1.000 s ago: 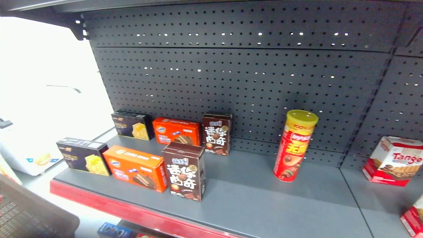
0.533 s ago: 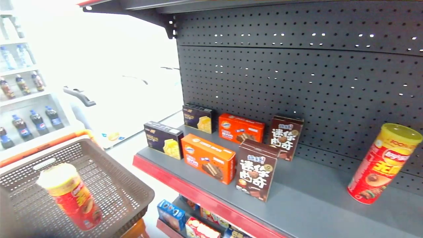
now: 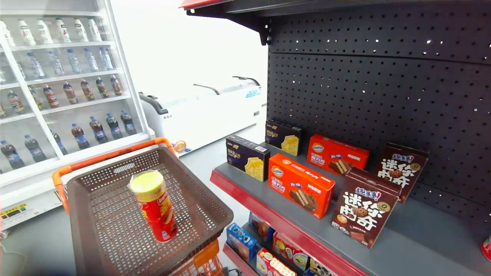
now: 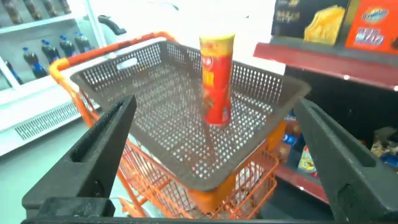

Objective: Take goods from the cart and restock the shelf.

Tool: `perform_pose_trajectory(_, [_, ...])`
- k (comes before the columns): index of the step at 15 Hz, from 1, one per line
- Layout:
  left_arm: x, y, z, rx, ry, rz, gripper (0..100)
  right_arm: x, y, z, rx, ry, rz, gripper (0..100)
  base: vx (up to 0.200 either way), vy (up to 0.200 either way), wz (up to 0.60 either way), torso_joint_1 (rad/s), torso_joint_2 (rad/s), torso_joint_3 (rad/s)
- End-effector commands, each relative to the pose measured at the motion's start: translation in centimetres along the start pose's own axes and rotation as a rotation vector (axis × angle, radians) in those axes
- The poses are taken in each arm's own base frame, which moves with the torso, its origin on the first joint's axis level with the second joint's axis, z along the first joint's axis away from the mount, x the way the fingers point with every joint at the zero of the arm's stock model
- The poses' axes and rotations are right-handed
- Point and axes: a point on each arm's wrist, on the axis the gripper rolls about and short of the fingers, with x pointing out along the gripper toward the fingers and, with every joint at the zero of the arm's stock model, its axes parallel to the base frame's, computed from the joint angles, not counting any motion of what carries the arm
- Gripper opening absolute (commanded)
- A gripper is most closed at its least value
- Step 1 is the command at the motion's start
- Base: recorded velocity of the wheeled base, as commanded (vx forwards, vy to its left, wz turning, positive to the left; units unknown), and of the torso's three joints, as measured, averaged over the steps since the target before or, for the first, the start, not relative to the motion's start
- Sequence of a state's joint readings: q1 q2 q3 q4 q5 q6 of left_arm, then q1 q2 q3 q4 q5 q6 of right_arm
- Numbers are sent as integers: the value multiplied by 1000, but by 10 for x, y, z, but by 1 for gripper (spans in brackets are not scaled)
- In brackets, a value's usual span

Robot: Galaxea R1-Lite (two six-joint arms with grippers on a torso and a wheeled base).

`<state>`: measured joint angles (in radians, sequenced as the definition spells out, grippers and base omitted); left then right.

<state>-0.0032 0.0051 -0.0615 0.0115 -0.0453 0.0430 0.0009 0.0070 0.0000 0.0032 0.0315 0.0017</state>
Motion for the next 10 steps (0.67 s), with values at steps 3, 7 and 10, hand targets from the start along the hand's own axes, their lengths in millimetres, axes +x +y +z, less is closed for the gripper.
perform_pose_trajectory(3, [11,5,82,9,96,-56,100,0,0,0,0,1,0,100,0,0,0,0,0,0])
perform_pose_trajectory(7, [66,8,98,93,314,11,100,0,0,0,0,1,0,100,0,0,0,0,0,0])
perform_pose_trajectory(10, [106,8,97,84,420,89,100,0,0,0,0,1,0,100,0,0,0,0,0,0])
